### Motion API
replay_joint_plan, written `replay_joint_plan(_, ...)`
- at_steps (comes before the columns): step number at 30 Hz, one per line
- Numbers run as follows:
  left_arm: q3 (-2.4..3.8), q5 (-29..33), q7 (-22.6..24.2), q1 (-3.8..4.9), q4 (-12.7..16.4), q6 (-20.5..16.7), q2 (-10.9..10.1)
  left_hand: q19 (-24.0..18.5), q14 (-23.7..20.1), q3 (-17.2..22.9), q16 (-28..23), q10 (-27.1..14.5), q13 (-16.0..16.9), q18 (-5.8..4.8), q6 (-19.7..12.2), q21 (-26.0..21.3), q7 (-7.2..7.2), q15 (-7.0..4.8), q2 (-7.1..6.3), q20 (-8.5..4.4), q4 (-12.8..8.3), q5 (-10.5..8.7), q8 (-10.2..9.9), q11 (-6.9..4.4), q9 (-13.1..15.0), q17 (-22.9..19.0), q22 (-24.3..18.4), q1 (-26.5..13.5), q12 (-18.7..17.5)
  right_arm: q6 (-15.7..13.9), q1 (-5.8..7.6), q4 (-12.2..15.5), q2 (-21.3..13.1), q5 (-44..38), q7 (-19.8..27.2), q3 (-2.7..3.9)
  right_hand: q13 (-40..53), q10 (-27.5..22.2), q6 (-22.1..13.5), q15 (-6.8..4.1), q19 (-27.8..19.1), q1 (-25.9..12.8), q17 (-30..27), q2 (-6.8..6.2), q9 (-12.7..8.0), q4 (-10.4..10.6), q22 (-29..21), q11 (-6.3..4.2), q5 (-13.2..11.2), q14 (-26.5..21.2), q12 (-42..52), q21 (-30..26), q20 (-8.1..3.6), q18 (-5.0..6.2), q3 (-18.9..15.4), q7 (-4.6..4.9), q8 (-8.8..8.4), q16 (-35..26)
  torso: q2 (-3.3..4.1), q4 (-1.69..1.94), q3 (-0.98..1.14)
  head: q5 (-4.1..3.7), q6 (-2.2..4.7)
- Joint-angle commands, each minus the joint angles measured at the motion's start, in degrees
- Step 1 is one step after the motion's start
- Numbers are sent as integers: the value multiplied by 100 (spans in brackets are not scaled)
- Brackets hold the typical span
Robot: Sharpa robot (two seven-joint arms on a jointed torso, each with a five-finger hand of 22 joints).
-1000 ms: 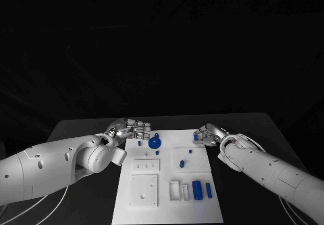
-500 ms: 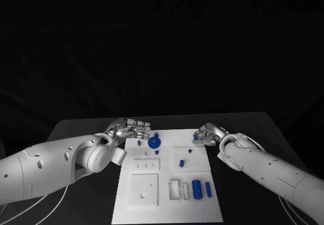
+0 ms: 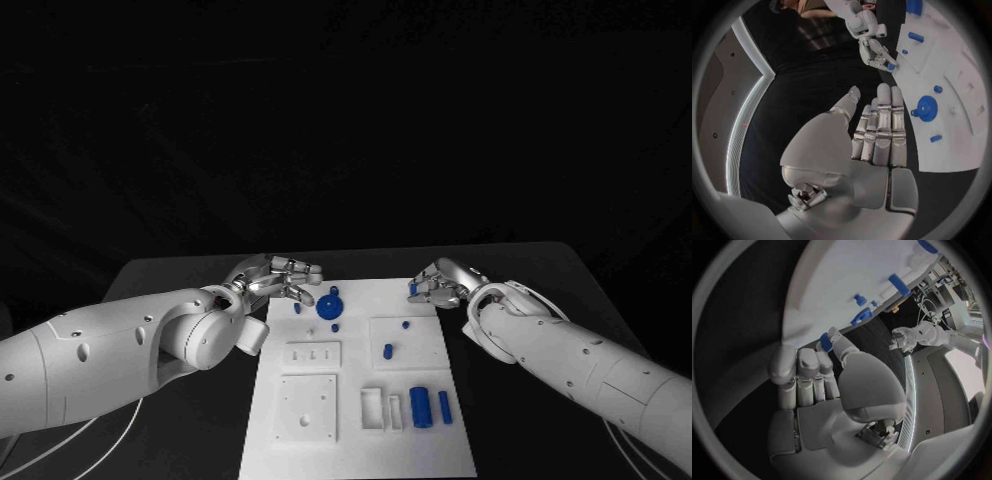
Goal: Assemble the parts on the task board
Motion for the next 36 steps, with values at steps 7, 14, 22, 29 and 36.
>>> replay_joint_plan(7, 8, -550, -896, 179, -89, 400, 147, 234, 325, -192, 1768, 1599, 120, -113, 383, 998, -251, -421, -3, -348, 341, -36, 29, -518, 35, 1053, 654, -325, 165, 148, 82, 1004, -313, -436, -593, 24, 17, 29, 140, -52, 31, -36, 17, -9, 6, -28, 726, -27, -10, 20, -15, 31, -52, -80, -32, -72, 21, 10, -297, -95, -3, 149, -122)
replay_joint_plan(14, 12, -784, -1403, 267, -327, 426, 401, 399, 311, -551, 4069, 1756, 1179, 7, 359, 2728, -305, -679, 31, -660, 471, -43, 10, -739, 25, 2843, 1859, -336, 1633, 152, 89, 1730, -393, -671, -1040, 25, 39, 79, 174, -57, 62, -45, 35, -102, 7, 36, 730, -41, -4, 57, 6, 52, -52, -74, -4, -86, 19, 8, -437, -131, -15, 225, -212)
replay_joint_plan(22, 12, -945, -2172, 283, -501, 414, 685, 538, 490, -582, 4982, 1686, 2220, 121, 376, 3560, -332, -696, -57, -664, 690, -47, 14, -780, 30, 4086, 2966, -481, 2291, -84, 56, 2188, -306, -1073, -1718, -36, 35, 118, 215, -69, 99, -53, 68, -206, 5, 71, 737, -52, -3, 71, -28, 65, -61, -71, 315, -85, 21, -3, -486, -149, -22, 250, -306)
replay_joint_plan(29, 11, -1210, -2787, 285, -535, 359, 880, 606, 517, -624, 5122, 1710, 2373, 116, 523, 3682, -397, -715, -375, -682, 988, -60, 38, -798, 56, 4251, 3189, -862, 2364, -34, 46, 2446, -239, -1388, -2033, -200, 43, 112, 212, -58, 104, -30, 68, -227, 10, 57, 740, -45, 8, 80, -34, 58, -51, -70, 447, -75, 21, -19, -475, -157, -26, 246, -374)
replay_joint_plan(36, 12, -1428, -3116, 285, -555, 333, 971, 559, 502, -230, 5122, 1700, 2535, 100, 719, 3648, -458, -736, -700, -707, 1514, -60, 28, -820, 223, 4270, 3279, -1069, 2317, 31, 44, 2582, -205, -1472, -2091, -292, 44, 113, 217, -61, 106, -55, 66, -264, 10, 72, 737, -46, 3, 80, -42, 35, -50, -65, 514, -76, 20, -33, -467, -156, -24, 242, -407)
